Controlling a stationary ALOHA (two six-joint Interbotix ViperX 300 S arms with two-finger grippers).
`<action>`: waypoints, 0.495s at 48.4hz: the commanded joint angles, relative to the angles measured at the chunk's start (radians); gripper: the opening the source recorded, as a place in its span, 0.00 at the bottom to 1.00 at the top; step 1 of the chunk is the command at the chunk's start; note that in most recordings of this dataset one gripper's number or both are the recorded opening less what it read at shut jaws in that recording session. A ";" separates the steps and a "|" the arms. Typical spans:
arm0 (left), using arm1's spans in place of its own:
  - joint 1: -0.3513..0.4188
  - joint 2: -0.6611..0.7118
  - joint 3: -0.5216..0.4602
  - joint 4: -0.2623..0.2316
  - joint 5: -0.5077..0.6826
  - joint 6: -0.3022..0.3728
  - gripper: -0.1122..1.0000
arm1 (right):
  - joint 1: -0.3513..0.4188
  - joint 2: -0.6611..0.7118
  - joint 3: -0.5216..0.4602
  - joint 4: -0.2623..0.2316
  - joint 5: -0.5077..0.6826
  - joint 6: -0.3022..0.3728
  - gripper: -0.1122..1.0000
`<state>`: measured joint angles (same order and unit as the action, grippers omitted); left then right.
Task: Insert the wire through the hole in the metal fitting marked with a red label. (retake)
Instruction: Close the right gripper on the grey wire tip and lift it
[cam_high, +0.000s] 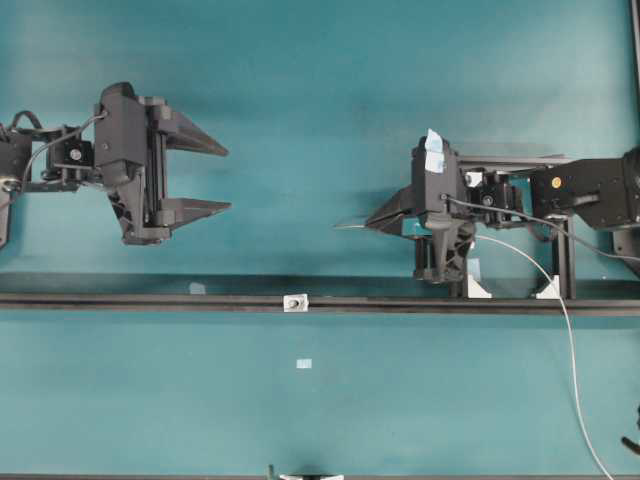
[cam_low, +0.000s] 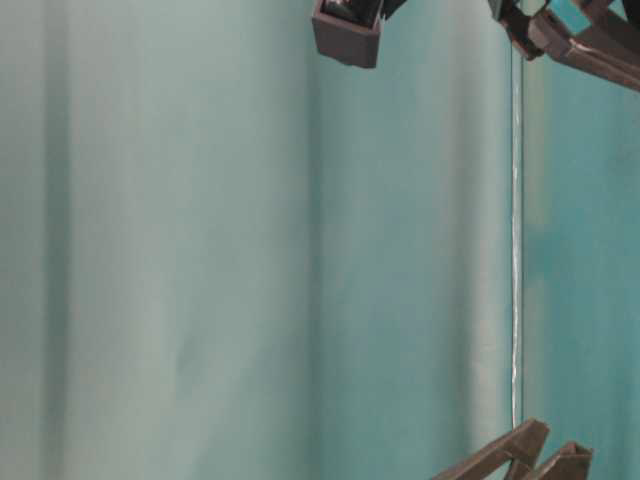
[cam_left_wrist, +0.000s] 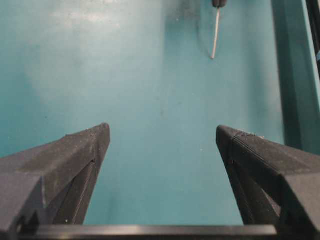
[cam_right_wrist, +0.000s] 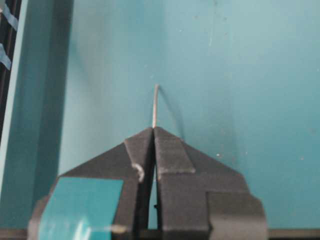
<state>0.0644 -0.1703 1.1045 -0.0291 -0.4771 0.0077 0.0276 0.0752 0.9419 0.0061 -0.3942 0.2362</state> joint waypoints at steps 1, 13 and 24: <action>0.005 -0.011 -0.014 -0.002 -0.006 0.000 0.80 | -0.003 -0.011 -0.015 -0.002 -0.008 0.000 0.12; 0.005 -0.025 -0.018 -0.002 -0.006 -0.002 0.80 | -0.003 -0.074 -0.014 -0.002 0.005 -0.008 0.12; 0.005 -0.052 -0.025 -0.002 -0.003 -0.002 0.80 | -0.006 -0.184 -0.018 -0.003 0.084 -0.015 0.12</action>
<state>0.0644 -0.1963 1.1029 -0.0291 -0.4771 0.0077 0.0276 -0.0537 0.9419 0.0061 -0.3329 0.2224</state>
